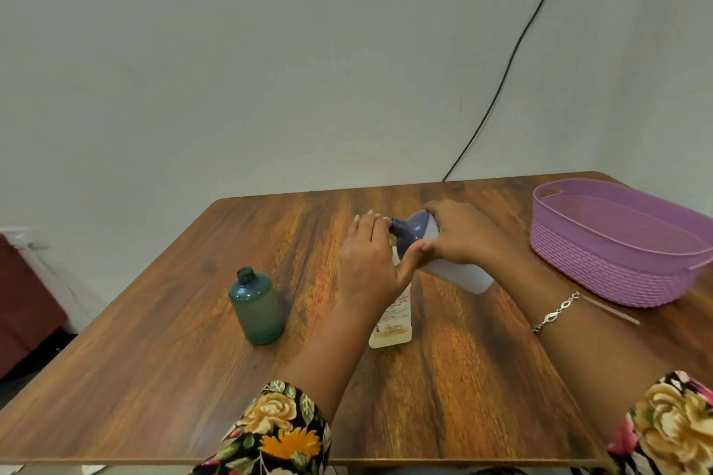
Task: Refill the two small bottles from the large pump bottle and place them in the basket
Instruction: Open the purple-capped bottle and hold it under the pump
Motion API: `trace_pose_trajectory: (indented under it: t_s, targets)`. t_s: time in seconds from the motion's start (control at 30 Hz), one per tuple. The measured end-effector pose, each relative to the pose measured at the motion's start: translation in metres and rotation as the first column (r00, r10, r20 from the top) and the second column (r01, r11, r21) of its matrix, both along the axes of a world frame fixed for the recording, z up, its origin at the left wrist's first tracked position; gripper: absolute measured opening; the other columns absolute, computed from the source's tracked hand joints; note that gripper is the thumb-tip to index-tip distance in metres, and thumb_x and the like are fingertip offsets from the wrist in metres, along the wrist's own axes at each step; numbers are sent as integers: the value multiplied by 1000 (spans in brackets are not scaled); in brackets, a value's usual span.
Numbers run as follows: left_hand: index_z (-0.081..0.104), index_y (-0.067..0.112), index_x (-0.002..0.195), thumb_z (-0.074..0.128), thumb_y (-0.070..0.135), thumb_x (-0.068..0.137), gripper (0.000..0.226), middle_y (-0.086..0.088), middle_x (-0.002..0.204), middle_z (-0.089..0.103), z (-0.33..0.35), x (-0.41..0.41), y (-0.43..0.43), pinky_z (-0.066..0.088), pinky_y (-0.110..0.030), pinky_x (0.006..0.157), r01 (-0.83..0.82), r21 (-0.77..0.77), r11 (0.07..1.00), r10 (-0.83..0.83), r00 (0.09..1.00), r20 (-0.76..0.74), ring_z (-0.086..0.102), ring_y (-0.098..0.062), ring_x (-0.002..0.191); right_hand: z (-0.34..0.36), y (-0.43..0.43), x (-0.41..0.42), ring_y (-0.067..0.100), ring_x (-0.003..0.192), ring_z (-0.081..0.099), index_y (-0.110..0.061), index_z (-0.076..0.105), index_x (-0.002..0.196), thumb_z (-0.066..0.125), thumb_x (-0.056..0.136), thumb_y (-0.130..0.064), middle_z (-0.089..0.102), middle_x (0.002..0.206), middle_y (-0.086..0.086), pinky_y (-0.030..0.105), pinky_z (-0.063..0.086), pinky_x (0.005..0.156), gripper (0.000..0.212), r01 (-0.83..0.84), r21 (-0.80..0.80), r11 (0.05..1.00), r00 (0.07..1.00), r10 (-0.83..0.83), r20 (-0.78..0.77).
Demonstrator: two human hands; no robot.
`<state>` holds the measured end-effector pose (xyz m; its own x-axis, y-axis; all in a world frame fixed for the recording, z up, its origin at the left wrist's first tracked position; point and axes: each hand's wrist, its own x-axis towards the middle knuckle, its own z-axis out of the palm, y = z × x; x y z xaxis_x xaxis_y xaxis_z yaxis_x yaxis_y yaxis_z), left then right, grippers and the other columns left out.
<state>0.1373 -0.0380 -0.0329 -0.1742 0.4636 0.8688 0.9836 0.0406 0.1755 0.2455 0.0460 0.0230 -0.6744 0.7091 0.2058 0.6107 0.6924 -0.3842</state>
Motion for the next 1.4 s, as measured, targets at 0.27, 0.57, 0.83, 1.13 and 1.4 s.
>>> trace_pose_trajectory:
  t_s: [0.27,0.57,0.83,1.13,1.4]
  targets:
    - [65,0,102,37,50,93,57,-11,103,64,-2,3,-5,46,-18,63,88,48,995,-93,989,113,64,-18,85,-7,-1,2,12,84,48,-21,53,109,78,61,-44,57,103,1,21,35,63,59,1,-33,999,995,-4,-101]
    - [66,11,80,59,10,89,11,-5,81,65,37,-4,6,51,-27,68,82,181,980,-198,360,912,61,-18,77,-13,-3,2,16,95,53,-19,54,115,80,59,-40,58,108,0,28,46,75,65,-21,-123,992,977,-6,-215]
    - [63,13,74,71,13,79,10,-6,85,68,56,-25,9,55,-40,78,91,-44,995,15,300,954,66,-24,83,-16,1,2,16,97,52,-19,52,117,80,60,-41,56,112,0,27,45,75,68,-35,-139,990,971,0,-241]
    - [65,5,77,67,11,83,8,-15,89,66,58,-17,3,53,-38,80,256,21,966,-68,176,982,60,-25,83,-17,3,5,15,96,52,-18,52,117,79,60,-41,57,112,0,27,45,74,67,-30,-125,992,972,0,-235]
    - [68,7,85,61,14,89,11,1,75,61,45,1,7,44,-21,60,36,58,998,-67,323,944,56,-9,68,-17,2,5,15,93,51,-19,51,116,79,60,-41,56,110,0,25,42,72,66,-30,-122,992,972,1,-236]
